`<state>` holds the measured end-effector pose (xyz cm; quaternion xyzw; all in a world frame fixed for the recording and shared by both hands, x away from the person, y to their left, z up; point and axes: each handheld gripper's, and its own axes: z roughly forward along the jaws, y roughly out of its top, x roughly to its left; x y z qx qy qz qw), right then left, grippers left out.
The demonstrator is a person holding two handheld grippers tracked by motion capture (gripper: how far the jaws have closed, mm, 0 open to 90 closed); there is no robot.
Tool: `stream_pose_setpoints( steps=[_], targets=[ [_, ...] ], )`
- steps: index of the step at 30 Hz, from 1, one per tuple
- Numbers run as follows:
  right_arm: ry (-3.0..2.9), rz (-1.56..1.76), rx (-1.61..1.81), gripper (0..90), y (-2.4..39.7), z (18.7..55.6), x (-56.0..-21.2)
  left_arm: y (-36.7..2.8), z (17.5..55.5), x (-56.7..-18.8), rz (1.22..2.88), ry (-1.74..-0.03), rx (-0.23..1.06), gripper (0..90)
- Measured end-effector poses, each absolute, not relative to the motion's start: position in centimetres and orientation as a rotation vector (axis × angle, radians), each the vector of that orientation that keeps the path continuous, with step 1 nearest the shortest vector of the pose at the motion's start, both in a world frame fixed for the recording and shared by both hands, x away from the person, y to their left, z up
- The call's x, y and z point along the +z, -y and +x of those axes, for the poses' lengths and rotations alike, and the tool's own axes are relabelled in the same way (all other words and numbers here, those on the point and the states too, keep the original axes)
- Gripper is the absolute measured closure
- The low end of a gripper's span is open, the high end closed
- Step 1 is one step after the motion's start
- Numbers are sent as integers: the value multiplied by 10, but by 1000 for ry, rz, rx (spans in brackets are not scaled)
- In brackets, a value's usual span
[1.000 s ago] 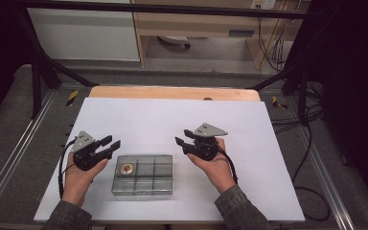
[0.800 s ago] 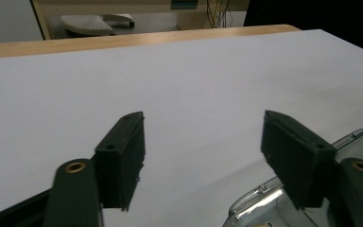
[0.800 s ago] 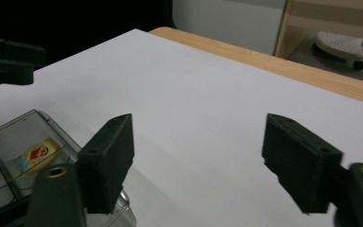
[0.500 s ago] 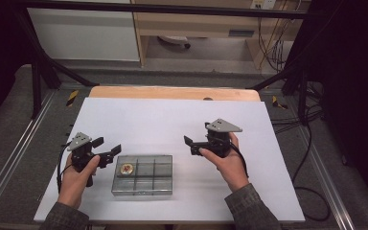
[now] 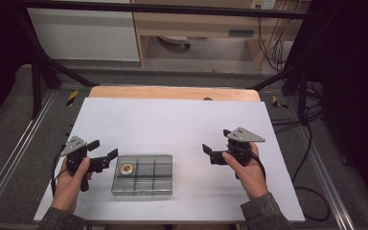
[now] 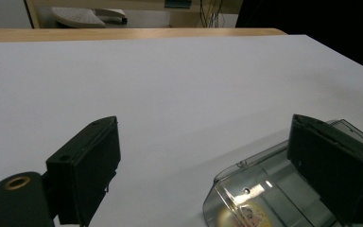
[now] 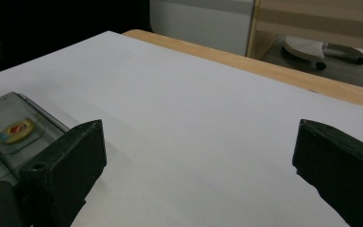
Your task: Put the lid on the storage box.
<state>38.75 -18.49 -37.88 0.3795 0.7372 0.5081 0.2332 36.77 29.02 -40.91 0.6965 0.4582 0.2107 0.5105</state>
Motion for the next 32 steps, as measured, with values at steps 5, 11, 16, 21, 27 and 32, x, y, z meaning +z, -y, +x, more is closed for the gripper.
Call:
stream_pose_setpoints(
  steps=[5, 11, 16, 21, 27, 32],
  targets=[
    [-2014, 1097, 1344, 52, 209, 378, -391, -292, 362, -410, 1681, -1090, 509, 102],
    [-1968, 1154, 1387, 53, 232, 366, -400, -292, 353, -410, 1723, -1086, 531, 98],
    [-1933, 1173, 1392, 53, 244, 358, -408, -296, 346, -414, 1713, -1100, 527, 95],
    [-1934, 1146, 1346, 56, 250, 351, -415, -300, 342, -418, 1720, -1122, 538, 98],
    [-1997, 1117, 1308, 51, 249, 346, -428, -300, 343, -422, 1753, -1145, 529, 97],
    [-2047, 1116, 1284, 45, 243, 345, -436, -302, 347, -427, 1789, -1185, 528, 103]
  ],
)
